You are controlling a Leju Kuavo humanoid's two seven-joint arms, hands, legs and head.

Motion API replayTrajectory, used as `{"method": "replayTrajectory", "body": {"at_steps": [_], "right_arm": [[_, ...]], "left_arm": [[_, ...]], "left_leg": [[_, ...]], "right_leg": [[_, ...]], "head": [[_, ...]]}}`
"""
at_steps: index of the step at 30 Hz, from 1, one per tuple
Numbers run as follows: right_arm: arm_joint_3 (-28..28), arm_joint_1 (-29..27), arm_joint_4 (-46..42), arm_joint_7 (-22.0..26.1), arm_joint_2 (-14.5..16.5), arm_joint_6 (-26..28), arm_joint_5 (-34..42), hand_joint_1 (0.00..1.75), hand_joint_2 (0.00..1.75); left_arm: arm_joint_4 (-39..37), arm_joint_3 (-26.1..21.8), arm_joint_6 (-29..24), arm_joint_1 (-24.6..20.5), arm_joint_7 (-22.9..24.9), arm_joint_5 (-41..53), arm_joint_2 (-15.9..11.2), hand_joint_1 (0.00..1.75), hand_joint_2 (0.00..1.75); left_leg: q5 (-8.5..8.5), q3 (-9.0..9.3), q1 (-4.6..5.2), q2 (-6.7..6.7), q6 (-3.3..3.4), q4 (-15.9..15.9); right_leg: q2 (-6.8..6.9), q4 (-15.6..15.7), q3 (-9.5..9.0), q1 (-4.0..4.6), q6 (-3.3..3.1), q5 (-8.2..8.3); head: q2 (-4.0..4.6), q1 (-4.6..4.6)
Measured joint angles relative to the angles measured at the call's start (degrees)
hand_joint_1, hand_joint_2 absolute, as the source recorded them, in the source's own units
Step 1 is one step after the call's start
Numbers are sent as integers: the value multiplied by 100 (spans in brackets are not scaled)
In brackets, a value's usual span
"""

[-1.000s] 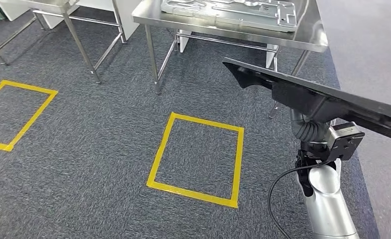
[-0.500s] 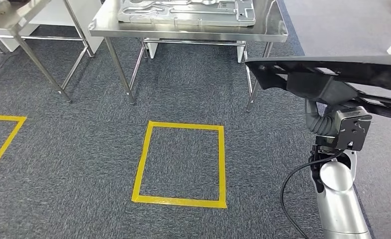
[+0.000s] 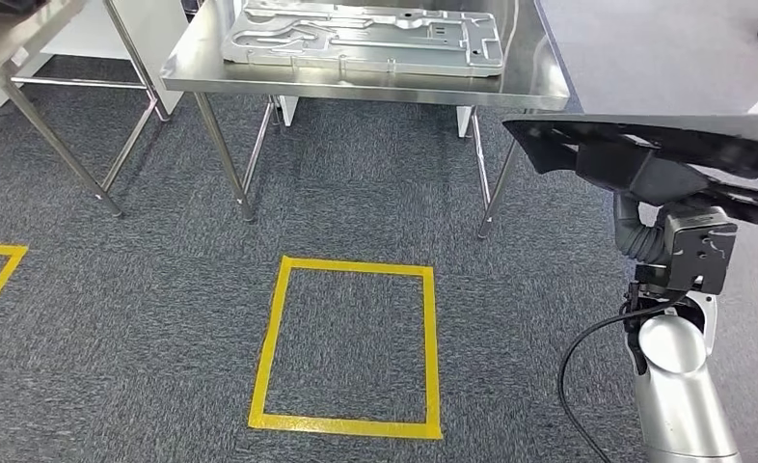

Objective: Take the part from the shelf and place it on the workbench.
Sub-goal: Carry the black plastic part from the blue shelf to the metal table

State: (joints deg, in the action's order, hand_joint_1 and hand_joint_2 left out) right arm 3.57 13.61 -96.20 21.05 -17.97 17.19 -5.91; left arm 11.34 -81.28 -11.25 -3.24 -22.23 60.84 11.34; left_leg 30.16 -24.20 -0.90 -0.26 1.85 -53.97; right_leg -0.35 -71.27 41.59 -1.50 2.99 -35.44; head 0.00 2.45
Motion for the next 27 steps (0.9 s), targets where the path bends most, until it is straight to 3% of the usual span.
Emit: {"method": "replayTrajectory", "body": {"at_steps": [1, 2, 3, 4, 5, 6, 8, 9, 10, 11, 13, 14, 15, 16, 17, 19, 20, 21, 24, 25, 27], "right_arm": [[41, -36, -12, -13, -60, 51, -7, 175, 175], [106, -86, -24, -28, -137, 92, 12, 175, 175], [190, -137, -33, -49, -218, 124, 48, 175, 175], [272, -183, -37, -73, -282, 142, 88, 175, 175], [347, -218, -44, -90, -336, 165, 122, 175, 175], [409, -233, -62, -98, -387, 196, 139, 175, 175], [482, -220, -106, -87, -467, 300, 103, 175, 175], [501, -190, -120, -85, -487, 386, 29, 175, 175], [501, -155, -121, -95, -491, 484, -71, 175, 175], [495, -117, -115, -120, -490, 584, -182, 175, 175], [437, 37, -33, -184, -493, 774, -363, 175, 175], [382, 164, 52, -208, -501, 856, -414, 175, 175], [312, 310, 164, -219, -516, 933, -443, 175, 175], [242, 451, 283, -216, -531, 997, -457, 175, 175], [175, 566, 396, -203, -544, 1049, -463, 175, 175], [52, 703, 588, -145, -547, 1126, -482, 175, 175], [-10, 737, 661, -109, -543, 1157, -506, 175, 175], [-71, 761, 719, -75, -539, 1186, -538, 175, 175], [-255, 888, 838, -33, -542, 1230, -633, 175, 175], [-322, 965, 880, -37, -546, 1229, -650, 175, 175], [-455, 1125, 974, -72, -558, 1187, -667, 175, 175]], "left_arm": [[0, 21, 54, 3, 4, 41, 0, 0, 0], [0, 46, 104, 8, 15, 75, -4, 0, 0], [0, 72, 145, 12, 30, 104, -13, 0, 0], [0, 97, 174, 11, 46, 127, -22, 0, 0], [0, 118, 194, 3, 67, 139, -34, 0, 0], [0, 136, 208, -12, 85, 153, -44, 0, 0], [0, 166, 229, -57, 135, 183, -55, 0, 0], [0, 181, 231, -80, 170, 204, -59, 0, 0], [0, 197, 226, -102, 214, 224, -61, 0, 0], [0, 214, 212, -112, 256, 241, -62, 0, 0], [0, 246, 173, -109, 321, 280, -63, 0, 0], [0, 257, 162, -99, 331, 290, -63, 0, 0], [0, 266, 172, -93, 320, 286, -63, 0, 0], [0, 271, 202, -89, 295, 266, -63, 0, 0], [0, 272, 241, -89, 266, 237, -63, 0, 0], [0, 269, 307, -86, 235, 175, -70, 0, 0], [0, 268, 321, -84, 242, 153, -74, 0, 0], [0, 266, 329, -81, 260, 129, -78, 0, 0], [0, 261, 308, -92, 338, 95, -78, 0, 0], [0, 261, 291, -104, 356, 96, -79, 0, 0], [0, 260, 265, -125, 375, 103, -88, 0, 0]], "left_leg": [[110, 133, -20, -4, -24, 2], [227, 257, -34, -8, -50, 5], [351, 391, -39, -13, -81, 2], [469, 510, -35, -8, -121, 30], [565, 652, -27, 8, -159, 106], [574, 778, -13, 28, -203, 139], [394, 800, -9, 61, -276, -118], [288, 649, -12, 61, -306, -472], [300, 398, -20, 56, -316, -883], [441, 106, -23, 51, -319, -1272], [935, -476, -21, 48, -304, -1802], [1137, -683, -18, 47, -295, -1882], [1215, -821, -15, 48, -278, -1826], [1126, -893, -9, 48, -252, -1631], [866, -917, 1, 50, -220, -1333], [167, -919, 39, 43, -141, -745], [-60, -908, 58, 32, -106, -575], [-178, -895, 70, 16, -69, -486], [-254, -723, 58, -10, 47, -386], [-255, -658, 55, -11, 76, -371], [-195, -572, 56, -12, 105, -356]], "right_leg": [[28, 265, 34, -19, 29, 117], [83, 613, 38, -35, 51, 505], [158, 938, 35, -36, 51, 995], [210, 1146, 17, -24, 27, 1387], [235, 1256, -19, -9, -14, 1635], [220, 1278, -83, 6, -65, 1635], [134, 1325, -290, -8, -179, 1463], [107, 1364, -379, -11, -240, 1407], [83, 1384, -449, -8, -297, 1356], [62, 1390, -497, 7, -335, 1308], [0, 1384, -583, 29, -361, 1220], [-28, 1382, -646, 35, -355, 1172], [-50, 1379, -723, 39, -346, 1114], [-60, 1378, -812, 43, -335, 1048], [-57, 1377, -900, 49, -323, 979], [-52, 1370, -1040, 66, -278, 859], [-53, 1376, -1085, 71, -239, 807], [-60, 1345, -1118, 75, -194, 788], [-33, 1102, -1106, 61, -85, 778], [-15, 905, -999, 52, -64, 744], [11, 287, -565, 36, -18, 563]], "head": [[0, 0], [0, -1], [0, -1], [0, -1], [0, 2], [0, 8], [0, 17], [0, 20], [0, 20], [0, 20], [0, 20], [0, 20], [0, 20], [0, 20], [0, 20], [0, 20], [0, 20], [0, 19], [0, 16], [0, 16], [0, 15]]}}
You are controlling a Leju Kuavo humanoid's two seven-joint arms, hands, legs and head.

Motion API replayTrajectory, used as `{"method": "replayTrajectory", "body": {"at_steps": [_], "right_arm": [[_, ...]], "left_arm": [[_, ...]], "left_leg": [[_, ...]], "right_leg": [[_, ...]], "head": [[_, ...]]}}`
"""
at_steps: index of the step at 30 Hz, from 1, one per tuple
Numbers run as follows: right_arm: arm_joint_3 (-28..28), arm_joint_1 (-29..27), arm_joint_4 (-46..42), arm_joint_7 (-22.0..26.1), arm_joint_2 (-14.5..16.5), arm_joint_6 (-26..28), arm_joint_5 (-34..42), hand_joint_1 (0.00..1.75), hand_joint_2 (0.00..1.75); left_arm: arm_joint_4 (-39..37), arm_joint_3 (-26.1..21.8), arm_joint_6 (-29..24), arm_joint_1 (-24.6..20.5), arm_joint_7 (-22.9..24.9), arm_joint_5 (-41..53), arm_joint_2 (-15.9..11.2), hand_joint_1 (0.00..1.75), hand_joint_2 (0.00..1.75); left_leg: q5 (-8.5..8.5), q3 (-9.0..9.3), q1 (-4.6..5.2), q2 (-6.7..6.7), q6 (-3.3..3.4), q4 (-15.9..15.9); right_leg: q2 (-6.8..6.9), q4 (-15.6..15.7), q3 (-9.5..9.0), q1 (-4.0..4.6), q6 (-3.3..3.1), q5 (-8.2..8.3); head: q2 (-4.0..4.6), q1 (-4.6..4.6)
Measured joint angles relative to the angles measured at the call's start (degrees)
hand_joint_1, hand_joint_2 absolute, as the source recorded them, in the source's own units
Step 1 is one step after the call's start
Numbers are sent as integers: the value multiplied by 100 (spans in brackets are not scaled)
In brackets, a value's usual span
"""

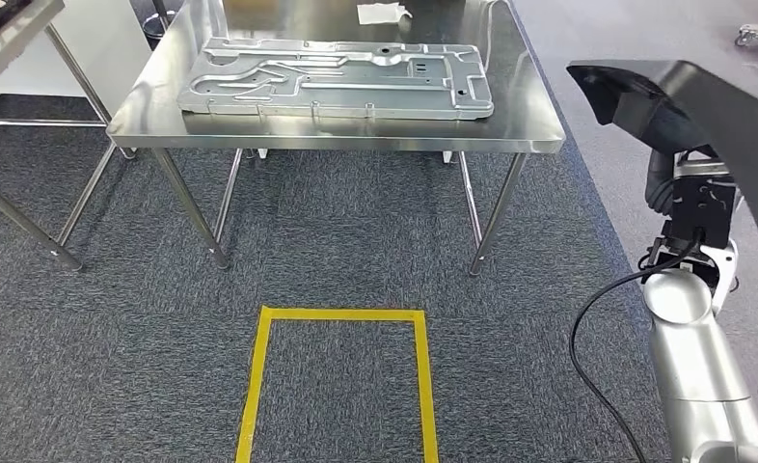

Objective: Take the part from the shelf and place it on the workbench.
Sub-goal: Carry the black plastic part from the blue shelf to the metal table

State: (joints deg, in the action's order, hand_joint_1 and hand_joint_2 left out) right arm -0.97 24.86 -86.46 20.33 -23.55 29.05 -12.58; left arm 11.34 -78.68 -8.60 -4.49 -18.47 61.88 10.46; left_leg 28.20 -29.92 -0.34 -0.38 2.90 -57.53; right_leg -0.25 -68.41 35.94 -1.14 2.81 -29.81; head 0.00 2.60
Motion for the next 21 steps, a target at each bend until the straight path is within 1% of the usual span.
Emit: {"method": "replayTrajectory", "body": {"at_steps": [1, 2, 3, 4, 5, 6, 7, 8, 9, 10, 11, 12, 13, 14, 15, 16, 17, 18, 19, 20, 21], "right_arm": [[-64, 78, 50, -33, -5, -42, -10, 175, 175], [-140, 165, 111, -73, -9, -96, -29, 175, 175], [-228, 267, 179, -116, -11, -150, -57, 175, 175], [-329, 388, 262, -152, -12, -197, -92, 175, 175], [-440, 525, 355, -179, -8, -229, -138, 175, 175], [-544, 656, 451, -197, 2, -247, -186, 175, 175], [-653, 776, 575, -206, 27, -255, -235, 175, 175], [-765, 874, 690, -215, 60, -258, -277, 175, 175], [-879, 936, 791, -224, 92, -256, -315, 175, 175], [-987, 992, 877, -229, 121, -248, -355, 175, 175], [-1077, 1049, 932, -235, 148, -227, -389, 175, 175], [-1162, 1136, 1002, -235, 191, -202, -429, 175, 175], [-1232, 1249, 1082, -238, 245, -175, -466, 175, 175], [-1317, 1354, 1198, -247, 323, -147, -502, 175, 175], [-1405, 1434, 1331, -260, 413, -125, -544, 175, 175], [-1487, 1479, 1464, -274, 501, -109, -582, 175, 175], [-1567, 1510, 1600, -287, 599, -95, -623, 175, 175], [-1627, 1544, 1708, -296, 689, -84, -661, 175, 175], [-1668, 1595, 1794, -301, 770, -70, -692, 175, 175], [-1696, 1656, 1860, -305, 842, -50, -716, 175, 175], [-1715, 1713, 1914, -306, 905, -29, -731, 175, 175]], "left_arm": [[0, 0, -2, -2, 4, 6, -5, 0, 0], [0, -1, 0, 5, 5, 12, -9, 0, 0], [0, -1, 4, 15, 5, 16, -11, 0, 0], [0, -1, 6, 24, 5, 19, -12, 0, 0], [0, -1, 5, 27, 5, 16, -13, 0, 0], [0, -2, 1, 32, 5, 9, -13, 0, 0], [0, -8, -6, 21, 7, 2, -12, 0, 0], [0, -14, -15, 9, 9, -5, -13, 0, 0], [0, -20, -21, -3, 10, -10, -15, 0, 0], [0, -24, -26, -25, 13, -11, -16, 0, 0], [0, -25, -32, -36, 13, -11, -19, 0, 0], [0, -26, -37, -45, 13, -12, -23, 0, 0], [0, -27, -42, -55, 15, -12, -25, 0, 0], [0, -29, -47, -61, 19, -13, -28, 0, 0], [0, -32, -53, -58, 25, -14, -29, 0, 0], [0, -36, -62, -52, 32, -15, -29, 0, 0], [0, -41, -72, -42, 44, -15, -29, 0, 0], [0, -46, -83, -31, 57, -15, -29, 0, 0], [0, -51, -92, -23, 71, -15, -29, 0, 0], [0, -54, -98, -13, 83, -15, -29, 0, 0], [0, -57, -102, 3, 92, -12, -30, 0, 0]], "left_leg": [[50, 40, 1, -5, 2, 0], [112, 96, 2, -12, -5, 0], [182, 170, 1, -18, -14, 0], [260, 261, -1, -24, -26, 0], [349, 365, -3, -28, -41, 0], [443, 454, -5, -33, -59, 5], [526, 534, -10, -34, -84, 12], [591, 580, -14, -34, -118, 33], [625, 619, -22, -32, -154, 73], [614, 642, -29, -25, -193, 91], [569, 636, -25, -23, -230, 65], [466, 571, -23, -18, -258, -99], [355, 413, -19, -13, -280, -399], [294, 196, -17, -11, -294, -778], [347, -68, -24, -7, -304, -1175], [531, -308, -26, -5, -311, -1460], [792, -514, -27, -4, -318, -1612], [1038, -676, -26, -2, -323, -1623], [1146, -789, -24, -1, -319, -1497], [1061, -867, -23, -1, -302, -1265], [691, -908, -16, 0, -270, -939]], "right_leg": [[0, -289, 252, -7, 26, -142], [3, -459, 463, -14, 43, -271], [6, -465, 596, -21, 54, -344], [12, -315, 658, -26, 58, -329], [17, -30, 663, -30, 55, -156], [24, 309, 641, -30, 43, 246], [26, 560, 655, -8, 17, 622], [26, 763, 654, 21, -30, 921], [26, 856, 659, 46, -85, 1088], [28, 877, 649, 70, -142, 1020], [33, 936, 578, 65, -199, 957], [38, 969, 503, 52, -244, 908], [40, 1013, 403, 42, -284, 855], [36, 1064, 284, 32, -316, 795], [34, 1114, 144, 33, -338, 720], [32, 1156, 4, 34, -351, 641], [29, 1189, -139, 36, -356, 557], [24, 1208, -273, 37, -357, 471], [19, 1216, -394, 38, -354, 385], [16, 1218, -514, 40, -346, 294], [19, 1222, -626, 43, -335, 196]], "head": [[0, 0], [0, 0], [0, 0], [0, 0], [0, 0], [0, 0], [0, 3], [0, 0], [0, -1], [0, -3], [0, -7], [0, -4], [0, 1], [0, 7], [0, 11], [0, 14], [0, 14], [0, 14], [0, 14], [0, 15], [0, 14]]}}
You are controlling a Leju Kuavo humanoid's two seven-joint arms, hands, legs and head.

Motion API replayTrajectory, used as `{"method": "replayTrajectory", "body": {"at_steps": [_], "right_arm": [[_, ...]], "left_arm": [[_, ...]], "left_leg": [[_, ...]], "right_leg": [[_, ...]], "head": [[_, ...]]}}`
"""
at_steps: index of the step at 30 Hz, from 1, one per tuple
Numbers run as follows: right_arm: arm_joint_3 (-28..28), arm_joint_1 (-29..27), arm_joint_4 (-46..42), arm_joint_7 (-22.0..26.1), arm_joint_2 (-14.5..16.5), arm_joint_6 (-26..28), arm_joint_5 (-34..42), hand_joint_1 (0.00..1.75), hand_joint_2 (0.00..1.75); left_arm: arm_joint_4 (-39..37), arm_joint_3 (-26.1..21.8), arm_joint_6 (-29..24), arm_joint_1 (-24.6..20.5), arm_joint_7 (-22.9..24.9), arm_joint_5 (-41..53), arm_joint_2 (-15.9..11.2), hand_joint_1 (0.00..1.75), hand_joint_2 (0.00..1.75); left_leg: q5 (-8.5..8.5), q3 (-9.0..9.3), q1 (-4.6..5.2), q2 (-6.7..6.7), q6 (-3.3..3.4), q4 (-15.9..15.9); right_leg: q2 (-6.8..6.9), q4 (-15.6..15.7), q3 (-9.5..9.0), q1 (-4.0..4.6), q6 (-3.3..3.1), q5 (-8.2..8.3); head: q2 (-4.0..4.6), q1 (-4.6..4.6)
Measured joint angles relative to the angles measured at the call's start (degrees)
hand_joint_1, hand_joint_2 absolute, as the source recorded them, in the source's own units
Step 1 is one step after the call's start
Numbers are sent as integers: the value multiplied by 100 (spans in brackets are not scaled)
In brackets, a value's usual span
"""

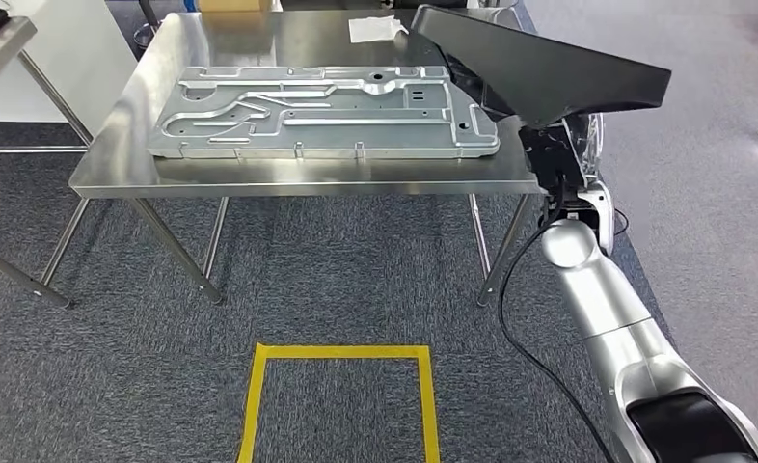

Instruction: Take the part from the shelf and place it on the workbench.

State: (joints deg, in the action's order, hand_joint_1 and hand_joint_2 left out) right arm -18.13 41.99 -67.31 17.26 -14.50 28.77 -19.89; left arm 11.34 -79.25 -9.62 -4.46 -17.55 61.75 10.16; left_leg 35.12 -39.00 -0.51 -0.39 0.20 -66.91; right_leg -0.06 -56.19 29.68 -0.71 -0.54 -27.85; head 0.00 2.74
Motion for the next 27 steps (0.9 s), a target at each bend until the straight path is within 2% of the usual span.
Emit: {"method": "replayTrajectory", "body": {"at_steps": [2, 3, 4, 6, 7, 9, 11, 12, 13, 14, 15, 17, 18, 19, 20, 22, 24, 25, 27], "right_arm": [[-28, 72, 97, -5, 90, 34, -29, 175, 175], [-42, 76, 129, -16, 125, 43, -55, 175, 175], [-49, 76, 146, -27, 144, 49, -88, 175, 175], [-53, 79, 133, -45, 162, 65, -145, 175, 175], [-51, 88, 121, -46, 160, 73, -161, 175, 175], [-44, 87, 104, -49, 158, 82, -177, 175, 175], [-34, 50, 100, -71, 158, 85, -186, 175, 175], [-26, 15, 98, -85, 156, 82, -195, 175, 175], [-9, -26, 88, -97, 153, 75, -206, 175, 175], [18, -70, 71, -105, 147, 59, -224, 175, 175], [52, -118, 49, -109, 137, 38, -246, 175, 175], [130, -222, 14, -114, 111, -2, -279, 175, 175], [160, -268, -7, -119, 97, -14, -286, 175, 175], [187, -299, -35, -123, 87, -22, -290, 175, 175], [209, -307, -74, -127, 77, -29, -292, 175, 175], [252, -295, -170, -127, 69, -33, -297, 175, 175], [292, -302, -218, -122, 67, -59, -318, 175, 175], [311, -329, -221, -122, 67, -86, -341, 175, 175], [345, -421, -228, -129, 70, -152, -392, 175, 175]], "left_arm": [[0, -6, -1, 43, 21, 13, -7, 0, 0], [-1, -8, 3, 60, 33, 27, -10, 0, 0], [-1, -9, 8, 67, 41, 41, -14, 0, 0], [-1, -8, 23, 45, 47, 72, -15, 0, 0], [0, -7, 29, 29, 47, 85, -17, 0, 0], [0, -4, 42, -3, 46, 105, -22, 0, 0], [0, -2, 61, -15, 48, 117, -26, 0, 0], [0, 0, 73, -11, 51, 126, -26, 0, 0], [0, 4, 85, -5, 57, 138, -25, 0, 0], [0, 9, 93, 0, 65, 150, -25, 0, 0], [0, 16, 97, 4, 76, 162, -24, 0, 0], [-2, 25, 98, 16, 103, 175, -21, 0, 0], [-2, 29, 98, 20, 115, 179, -22, 0, 0], [-3, 32, 97, 17, 125, 182, -23, 0, 0], [-2, 35, 96, 4, 127, 185, -26, 0, 0], [-2, 40, 94, -37, 127, 190, -38, 0, 0], [-2, 43, 91, -66, 138, 194, -48, 0, 0], [-2, 43, 87, -71, 151, 195, -48, 0, 0], [-2, 43, 77, -58, 186, 198, -49, 0, 0]], "left_leg": [[-984, -43, 35, 2, 72, 625], [-1322, -33, 55, 0, 101, 793], [-1422, -12, 69, 0, 124, 858], [-1335, 122, 66, -10, 175, 868], [-1286, 199, 56, -14, 205, 896], [-1171, 372, 39, -24, 248, 933], [-1017, 550, 36, -32, 264, 941], [-931, 652, 36, -40, 263, 942], [-840, 764, 35, -50, 259, 943], [-743, 886, 35, -63, 251, 944], [-641, 1008, 35, -74, 237, 945], [-438, 1212, 48, -103, 182, 937], [-353, 1276, 51, -116, 145, 947], [-304, 1331, 53, -121, 108, 946], [-298, 1355, 54, -123, 67, 942], [-397, 1283, 50, -92, 3, 692], [-450, 917, 37, -60, -58, 91], [-355, 678, 32, -44, -80, -238], [72, 263, 25, -25, -101, -613]], "right_leg": [[-5, -12, -193, 24, 45, -193], [-13, -11, -278, 35, 80, -273], [-22, -39, -338, 43, 119, -315], [-24, -189, -362, 27, 192, -309], [-22, -403, -264, 14, 222, -276], [-19, -1058, 158, -7, 270, -342], [-18, -1612, 680, -16, 316, -646], [-16, -1697, 872, -20, 329, -812], [-12, -1633, 999, -22, 334, -903], [-9, -1435, 1070, -22, 324, -856], [-3, -1131, 1103, -17, 301, -588], [4, -516, 1127, 20, 229, 298], [0, -356, 1124, 45, 184, 626], [-3, -293, 1114, 63, 137, 762], [-8, -307, 1074, 67, 90, 700], [-15, -219, 931, 40, 10, 628], [-18, -103, 709, 20, -47, 540], [-17, -58, 595, 19, -65, 479], [-22, -11, 378, 15, -65, 334]], "head": [[0, -1], [0, -1], [0, -3], [0, -7], [0, -11], [0, -16], [0, -15], [0, -15], [0, -16], [0, -16], [0, -16], [0, -18], [0, -18], [0, -22], [0, -27], [0, -33], [0, -31], [0, -29], [0, -29]]}}
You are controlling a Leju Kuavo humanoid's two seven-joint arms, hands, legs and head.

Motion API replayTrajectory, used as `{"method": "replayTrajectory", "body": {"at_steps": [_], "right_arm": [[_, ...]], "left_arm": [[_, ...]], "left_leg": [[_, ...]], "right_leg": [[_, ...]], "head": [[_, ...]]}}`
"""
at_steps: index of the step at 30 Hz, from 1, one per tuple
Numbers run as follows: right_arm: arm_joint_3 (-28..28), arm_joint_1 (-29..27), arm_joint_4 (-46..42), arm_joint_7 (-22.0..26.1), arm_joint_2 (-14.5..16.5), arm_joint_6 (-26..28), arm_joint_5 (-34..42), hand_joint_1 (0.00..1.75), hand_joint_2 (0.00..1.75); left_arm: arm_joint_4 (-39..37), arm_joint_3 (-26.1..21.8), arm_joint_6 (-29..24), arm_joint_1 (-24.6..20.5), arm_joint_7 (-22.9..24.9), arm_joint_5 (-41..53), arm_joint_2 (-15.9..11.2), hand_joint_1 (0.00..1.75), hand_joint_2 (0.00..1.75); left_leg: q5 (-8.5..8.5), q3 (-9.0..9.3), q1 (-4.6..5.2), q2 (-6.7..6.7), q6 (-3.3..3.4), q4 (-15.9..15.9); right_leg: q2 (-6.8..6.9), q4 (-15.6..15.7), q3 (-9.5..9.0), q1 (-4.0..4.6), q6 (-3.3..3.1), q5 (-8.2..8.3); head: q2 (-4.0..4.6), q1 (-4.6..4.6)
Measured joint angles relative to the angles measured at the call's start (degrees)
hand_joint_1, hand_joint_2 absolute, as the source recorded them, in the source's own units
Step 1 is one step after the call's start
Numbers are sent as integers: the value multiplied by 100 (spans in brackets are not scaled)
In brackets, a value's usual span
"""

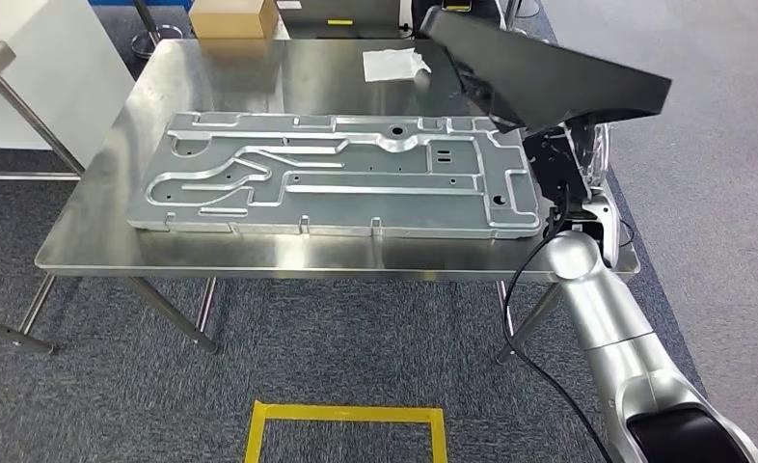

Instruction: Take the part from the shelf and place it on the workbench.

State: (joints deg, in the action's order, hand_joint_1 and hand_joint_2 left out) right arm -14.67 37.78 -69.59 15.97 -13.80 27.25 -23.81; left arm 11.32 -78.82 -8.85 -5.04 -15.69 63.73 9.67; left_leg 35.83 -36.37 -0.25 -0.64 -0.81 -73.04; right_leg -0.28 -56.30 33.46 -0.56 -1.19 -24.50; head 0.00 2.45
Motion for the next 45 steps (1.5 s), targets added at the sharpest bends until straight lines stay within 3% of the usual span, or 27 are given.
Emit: {"method": "replayTrajectory", "body": {"at_steps": [1, 2, 3, 5, 6, 7, 9, 11, 13, 14, 15, 16, 17, 20, 21, 24, 30, 45], "right_arm": [[17, -46, -9, -1, 2, -23, -20, 175, 175], [35, -80, -23, -2, 4, -39, -37, 175, 175], [55, -102, -39, -2, 7, -53, -54, 175, 175], [94, -130, -63, -1, 20, -79, -82, 175, 175], [111, -139, -78, -3, 27, -98, -90, 175, 175], [128, -155, -95, -4, 34, -114, -94, 175, 175], [162, -161, -155, -8, 37, -126, -98, 175, 175], [198, -150, -214, -4, 34, -125, -100, 175, 175], [235, -141, -240, 0, 34, -125, -100, 175, 175], [247, -146, -244, 0, 33, -129, -101, 175, 175], [256, -157, -244, -2, 34, -143, -103, 175, 175], [259, -168, -244, -3, 34, -180, -106, 175, 175], [260, -174, -245, -4, 33, -240, -108, 175, 175], [268, -186, -244, -13, 34, -365, -142, 175, 175], [275, -194, -240, -28, 39, -339, -178, 175, 175], [294, -224, -231, -94, 74, -242, -296, 175, 175], [270, -93, 41, -282, 347, -231, -625, 175, 175], [-256, 695, 2285, -1029, 1808, -305, -1820, 175, 175]], "left_arm": [[0, 0, -4, 8, 16, 3, -1, 0, 0], [0, 0, -8, 16, 27, 7, -2, 0, 0], [0, 0, -10, 24, 35, 11, -4, 0, 0], [0, 0, -16, 53, 43, 14, -13, 0, 0], [0, 0, -20, 65, 46, 14, -15, 0, 0], [0, 0, -24, 72, 49, 14, -18, 0, 0], [0, 1, -29, 52, 49, 15, -18, 0, 0], [0, 3, -34, 23, 45, 16, -18, 0, 0], [0, 4, -43, -1, 44, 16, -22, 0, 0], [0, 4, -51, -9, 45, 16, -24, 0, 0], [0, 4, -57, -13, 46, 19, -25, 0, 0], [0, 4, -62, -12, 48, 22, -25, 0, 0], [0, 4, -66, -11, 47, 26, -25, 0, 0], [0, 4, -66, -16, 36, 29, -26, 0, 0], [0, 4, -64, -20, 33, 30, -30, 0, 0], [0, 15, -60, -25, 20, 38, -38, 0, 0], [0, 57, 26, -45, -47, 112, -38, 0, 0], [0, 334, 284, -85, -138, 376, -57, 0, 0]], "left_leg": [[170, -137, 0, 8, 0, 16], [185, -223, 0, 14, 9, 168], [4, -272, 3, 17, 29, 427], [-926, -307, 24, 16, 103, 1122], [-1310, -310, 38, 13, 138, 1355], [-1554, -308, 47, 13, 172, 1499], [-1539, -234, 48, 18, 232, 1530], [-1481, -114, 32, 18, 297, 1571], [-1402, 5, 21, 11, 333, 1591], [-1353, 59, 21, 8, 338, 1590], [-1299, 122, 22, 4, 337, 1588], [-1241, 186, 21, -1, 337, 1583], [-1178, 256, 20, -6, 337, 1574], [-982, 411, 23, -24, 315, 1497], [-941, 414, 34, -36, 300, 1468], [-898, 379, 58, -52, 259, 1446], [-873, 410, 55, -37, 217, 1505], [-903, 427, 52, -31, 166, 1511]], "right_leg": [[-6, 8, -109, -2, 5, -80], [-11, 10, -219, -4, 14, -164], [-15, 10, -329, -2, 26, -250], [-28, -5, -504, 12, 63, -418], [-39, -14, -558, 24, 94, -499], [-51, -30, -602, 34, 129, -561], [-64, -77, -644, 39, 198, -609], [-48, -398, -515, 23, 246, -591], [-28, -1068, -103, 3, 295, -747], [-24, -1385, 144, -5, 316, -914], [-19, -1602, 363, -13, 332, -1079], [-15, -1651, 508, -21, 349, -1136], [-10, -1517, 567, -31, 373, -1012], [10, -520, 397, -77, 475, -20], [16, -305, 344, -81, 448, 146], [10, -214, 347, -66, 327, 138], [-8, -226, 358, -57, 289, 107], [-8, -233, 346, -33, 257, 127]], "head": [[0, 0], [0, 0], [0, 0], [0, -1], [0, -1], [0, -1], [0, -1], [0, -2], [0, -4], [0, -4], [0, -4], [0, -4], [0, -4], [0, -4], [0, -4], [0, -1], [0, 0], [0, 0]]}}
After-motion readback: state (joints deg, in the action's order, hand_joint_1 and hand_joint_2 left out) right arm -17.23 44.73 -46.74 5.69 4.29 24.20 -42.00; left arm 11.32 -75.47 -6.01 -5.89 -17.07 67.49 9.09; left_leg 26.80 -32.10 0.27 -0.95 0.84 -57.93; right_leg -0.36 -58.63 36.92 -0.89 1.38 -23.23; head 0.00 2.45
